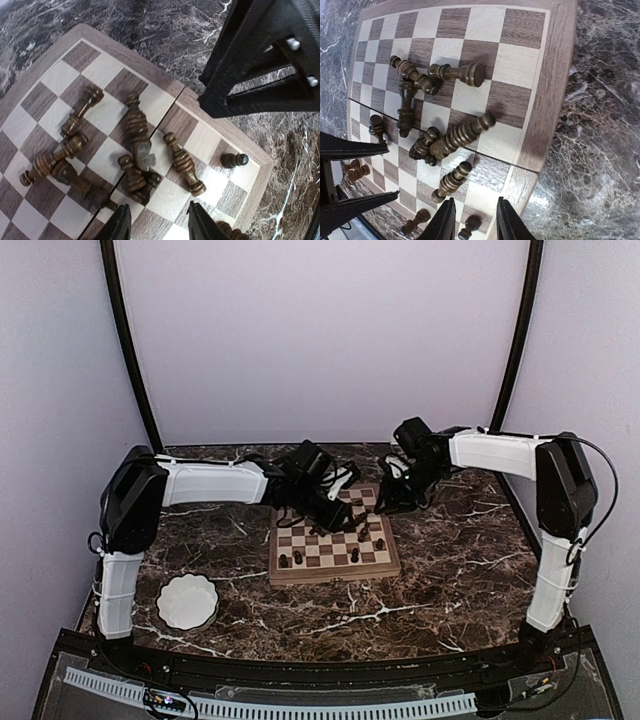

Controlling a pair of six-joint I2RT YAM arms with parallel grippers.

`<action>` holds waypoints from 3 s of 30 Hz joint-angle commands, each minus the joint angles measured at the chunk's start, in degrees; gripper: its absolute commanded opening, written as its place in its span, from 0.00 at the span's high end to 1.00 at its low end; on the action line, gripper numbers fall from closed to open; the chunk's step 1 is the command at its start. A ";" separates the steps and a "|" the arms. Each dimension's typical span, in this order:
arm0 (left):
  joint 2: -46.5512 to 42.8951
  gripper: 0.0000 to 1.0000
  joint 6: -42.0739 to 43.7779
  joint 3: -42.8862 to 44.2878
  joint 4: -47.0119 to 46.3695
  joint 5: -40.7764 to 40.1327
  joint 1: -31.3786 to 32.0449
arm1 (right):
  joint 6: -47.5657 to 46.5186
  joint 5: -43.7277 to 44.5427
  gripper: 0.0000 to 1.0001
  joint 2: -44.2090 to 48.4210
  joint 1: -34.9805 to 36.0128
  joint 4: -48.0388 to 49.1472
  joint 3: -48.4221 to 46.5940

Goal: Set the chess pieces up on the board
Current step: Adjust the chess pile on the chessboard, then pick up the chess pile from the chessboard, then pass from the left arm to the right

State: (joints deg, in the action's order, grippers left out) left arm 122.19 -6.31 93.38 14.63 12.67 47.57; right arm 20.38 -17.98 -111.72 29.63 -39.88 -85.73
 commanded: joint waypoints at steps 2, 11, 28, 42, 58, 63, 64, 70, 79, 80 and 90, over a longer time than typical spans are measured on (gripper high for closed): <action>1.88 0.60 4.64 3.12 -6.61 -3.02 1.79 | 1.70 3.09 0.70 6.50 -0.36 -2.15 2.83; 11.50 0.53 6.68 13.73 -4.96 -8.31 2.33 | 1.51 6.47 0.70 12.78 -0.36 -5.89 6.45; 14.74 0.67 3.34 16.78 4.24 -15.12 2.31 | 2.73 5.97 0.69 14.13 -0.36 -4.37 7.78; 6.21 0.87 0.43 14.82 -4.24 4.28 -1.41 | 2.15 6.43 0.70 15.57 -0.36 -1.38 7.26; -13.30 0.88 1.12 -4.78 -11.22 17.46 -3.09 | 8.14 -24.97 0.55 18.36 -3.02 17.73 10.57; -15.97 0.88 1.17 -8.40 -11.99 18.05 -3.05 | 15.27 -34.19 0.46 17.11 -2.95 28.01 14.44; -16.08 0.88 1.26 -8.72 -12.06 18.52 -3.07 | 15.51 -34.78 0.46 16.57 -2.91 28.03 14.27; -16.30 0.88 0.90 -8.88 -13.22 20.10 -2.95 | 16.63 -36.40 0.49 14.78 -1.69 29.57 13.87; -16.28 0.87 0.20 -9.04 -14.42 21.48 -3.00 | 15.74 -36.08 0.62 13.25 -0.89 27.73 12.88; -16.28 0.87 0.12 -9.11 -14.45 21.55 -3.01 | 15.82 -36.23 0.65 13.12 -0.89 27.79 12.87; -16.35 0.88 -0.13 -9.58 -16.03 22.73 -2.82 | 16.26 -35.99 0.73 13.47 -0.95 28.89 13.69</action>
State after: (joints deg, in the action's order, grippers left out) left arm 109.25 -6.28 84.71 1.04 33.67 44.47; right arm 36.32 -53.19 -98.00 28.47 -13.28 -71.88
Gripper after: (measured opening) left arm 0.178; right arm 0.265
